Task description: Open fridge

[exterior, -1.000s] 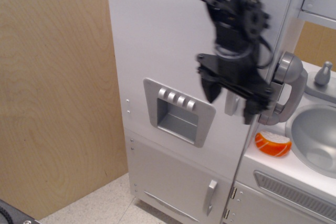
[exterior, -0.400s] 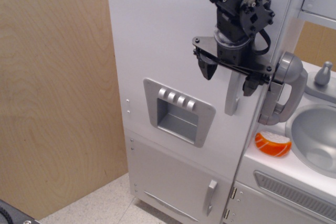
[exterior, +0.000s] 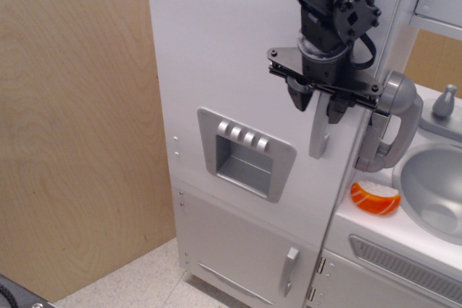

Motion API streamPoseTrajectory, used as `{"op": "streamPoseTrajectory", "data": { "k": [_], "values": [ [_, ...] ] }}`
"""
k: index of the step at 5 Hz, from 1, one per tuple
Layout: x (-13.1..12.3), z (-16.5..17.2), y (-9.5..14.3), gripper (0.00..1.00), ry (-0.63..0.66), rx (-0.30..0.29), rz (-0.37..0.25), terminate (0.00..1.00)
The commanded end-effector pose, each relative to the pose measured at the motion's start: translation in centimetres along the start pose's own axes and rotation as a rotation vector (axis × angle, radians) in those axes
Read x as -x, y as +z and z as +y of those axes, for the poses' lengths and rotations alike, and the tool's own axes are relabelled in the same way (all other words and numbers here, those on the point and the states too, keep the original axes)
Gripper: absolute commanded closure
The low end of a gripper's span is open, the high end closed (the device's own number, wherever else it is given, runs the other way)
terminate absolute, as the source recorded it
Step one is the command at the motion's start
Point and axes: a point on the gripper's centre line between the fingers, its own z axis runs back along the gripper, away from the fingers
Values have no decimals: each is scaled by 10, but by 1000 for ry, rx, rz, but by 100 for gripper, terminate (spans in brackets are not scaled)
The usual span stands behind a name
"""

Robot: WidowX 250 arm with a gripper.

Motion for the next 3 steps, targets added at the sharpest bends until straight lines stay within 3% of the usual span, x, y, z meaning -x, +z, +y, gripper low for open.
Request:
{"op": "streamPoseTrajectory", "data": {
  "k": [1, 2, 3],
  "values": [
    [-5, 10, 18, 100, -19, 47, -11, 0],
    [16, 16, 25, 100, -59, 57, -5, 0],
    [39, 26, 32, 100, -121, 99, 63, 0]
  ]
}}
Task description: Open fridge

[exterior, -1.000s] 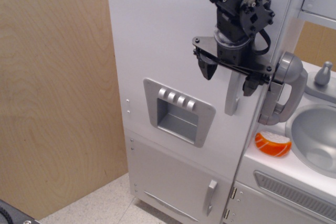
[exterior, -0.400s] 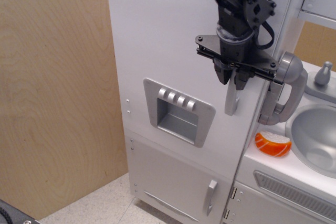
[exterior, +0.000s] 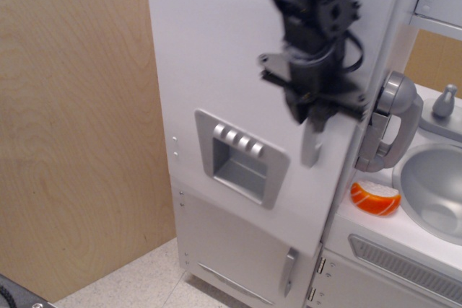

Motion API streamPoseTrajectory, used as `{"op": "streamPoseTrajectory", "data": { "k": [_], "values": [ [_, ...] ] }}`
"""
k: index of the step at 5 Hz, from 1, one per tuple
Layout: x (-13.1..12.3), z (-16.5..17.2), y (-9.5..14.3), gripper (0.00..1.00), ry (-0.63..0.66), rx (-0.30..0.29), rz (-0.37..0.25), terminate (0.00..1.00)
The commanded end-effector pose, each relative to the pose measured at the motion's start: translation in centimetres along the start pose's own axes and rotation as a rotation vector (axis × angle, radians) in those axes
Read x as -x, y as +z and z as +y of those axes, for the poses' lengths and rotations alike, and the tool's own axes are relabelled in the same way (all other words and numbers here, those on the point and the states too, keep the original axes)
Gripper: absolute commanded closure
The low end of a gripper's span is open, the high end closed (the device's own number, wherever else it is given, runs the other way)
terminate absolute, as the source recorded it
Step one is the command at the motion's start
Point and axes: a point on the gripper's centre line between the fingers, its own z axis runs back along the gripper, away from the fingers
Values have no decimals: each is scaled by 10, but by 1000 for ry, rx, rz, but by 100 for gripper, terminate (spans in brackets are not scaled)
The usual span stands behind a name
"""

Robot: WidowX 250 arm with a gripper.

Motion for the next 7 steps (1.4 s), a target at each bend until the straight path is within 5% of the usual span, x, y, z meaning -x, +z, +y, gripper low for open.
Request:
{"op": "streamPoseTrajectory", "data": {
  "k": [1, 2, 5, 7],
  "values": [
    [27, 20, 27, 100, -66, 66, 52, 0],
    [35, 22, 36, 0, -54, 69, 102, 0],
    [78, -36, 38, 0, -315, 142, 241, 0],
    [56, -96, 18, 0, -370, 173, 205, 0]
  ]
}}
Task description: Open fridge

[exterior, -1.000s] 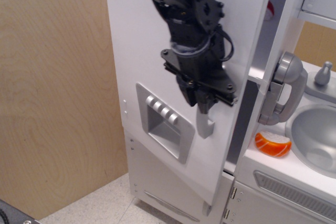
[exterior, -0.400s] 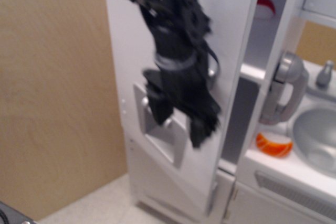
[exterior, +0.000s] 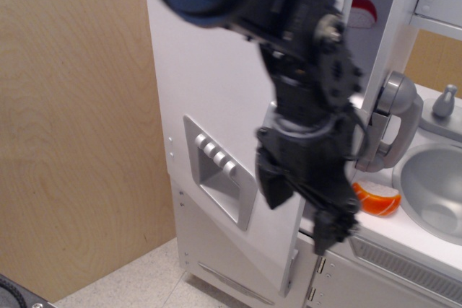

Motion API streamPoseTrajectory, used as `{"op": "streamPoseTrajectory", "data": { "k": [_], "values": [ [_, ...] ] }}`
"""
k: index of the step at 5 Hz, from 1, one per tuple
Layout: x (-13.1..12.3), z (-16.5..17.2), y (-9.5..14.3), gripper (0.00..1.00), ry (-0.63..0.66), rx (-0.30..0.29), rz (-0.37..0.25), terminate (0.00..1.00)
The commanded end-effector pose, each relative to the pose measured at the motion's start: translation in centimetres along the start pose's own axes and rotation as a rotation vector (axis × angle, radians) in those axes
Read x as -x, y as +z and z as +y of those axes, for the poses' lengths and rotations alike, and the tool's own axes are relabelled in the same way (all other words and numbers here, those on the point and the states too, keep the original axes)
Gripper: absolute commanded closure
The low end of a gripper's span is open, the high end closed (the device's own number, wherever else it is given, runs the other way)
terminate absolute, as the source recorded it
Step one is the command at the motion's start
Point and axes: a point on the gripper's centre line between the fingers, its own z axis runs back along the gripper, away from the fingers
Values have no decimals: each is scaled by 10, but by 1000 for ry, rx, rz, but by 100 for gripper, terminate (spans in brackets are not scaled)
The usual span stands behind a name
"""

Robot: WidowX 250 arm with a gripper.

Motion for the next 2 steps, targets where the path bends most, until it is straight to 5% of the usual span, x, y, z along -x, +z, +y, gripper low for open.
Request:
{"op": "streamPoseTrajectory", "data": {
  "k": [1, 2],
  "values": [
    [-56, -18, 0, 0, -16, -35, -83, 0],
    [-76, -17, -3, 0, 3, -49, -100, 0]
  ]
}}
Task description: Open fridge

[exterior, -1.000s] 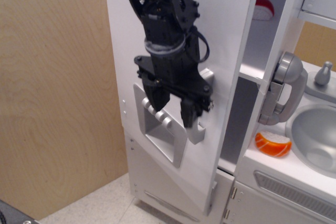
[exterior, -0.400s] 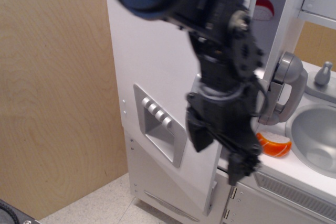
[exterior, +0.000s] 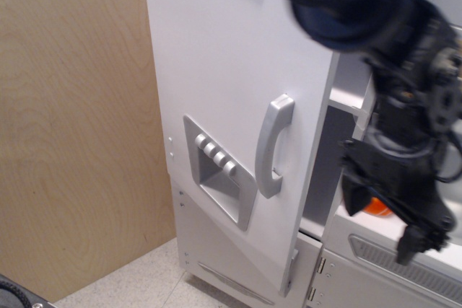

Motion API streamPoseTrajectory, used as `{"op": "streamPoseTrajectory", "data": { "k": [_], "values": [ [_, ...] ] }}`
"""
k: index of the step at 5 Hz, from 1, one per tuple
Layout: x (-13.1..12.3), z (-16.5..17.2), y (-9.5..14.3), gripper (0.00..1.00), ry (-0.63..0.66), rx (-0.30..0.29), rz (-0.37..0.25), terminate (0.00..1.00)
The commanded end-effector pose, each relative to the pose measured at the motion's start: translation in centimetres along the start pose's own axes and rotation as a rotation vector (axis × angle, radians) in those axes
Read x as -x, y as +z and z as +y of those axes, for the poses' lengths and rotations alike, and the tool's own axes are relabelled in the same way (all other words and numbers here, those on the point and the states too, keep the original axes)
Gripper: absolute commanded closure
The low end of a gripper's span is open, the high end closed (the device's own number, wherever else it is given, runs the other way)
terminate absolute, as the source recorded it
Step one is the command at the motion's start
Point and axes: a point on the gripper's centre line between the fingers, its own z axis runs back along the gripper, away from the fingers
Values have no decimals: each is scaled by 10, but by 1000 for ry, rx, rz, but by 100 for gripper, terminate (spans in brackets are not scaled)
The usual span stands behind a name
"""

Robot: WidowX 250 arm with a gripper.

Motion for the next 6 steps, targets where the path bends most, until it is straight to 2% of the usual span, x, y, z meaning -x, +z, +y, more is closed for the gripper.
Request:
{"op": "streamPoseTrajectory", "data": {
  "k": [1, 2, 3, 4, 5, 6],
  "values": [
    [-29, 23, 19, 0, 76, -126, -77, 0],
    [-23, 38, 21, 0, 117, -227, -45, 0],
    [-11, 52, 21, 0, 166, -273, -16, 0],
    [3, 56, 22, 0, 197, -307, -12, 0],
    [22, 59, 25, 0, 206, -320, -4, 0],
    [49, 63, 30, 0, 193, -292, 15, 0]
  ]
}}
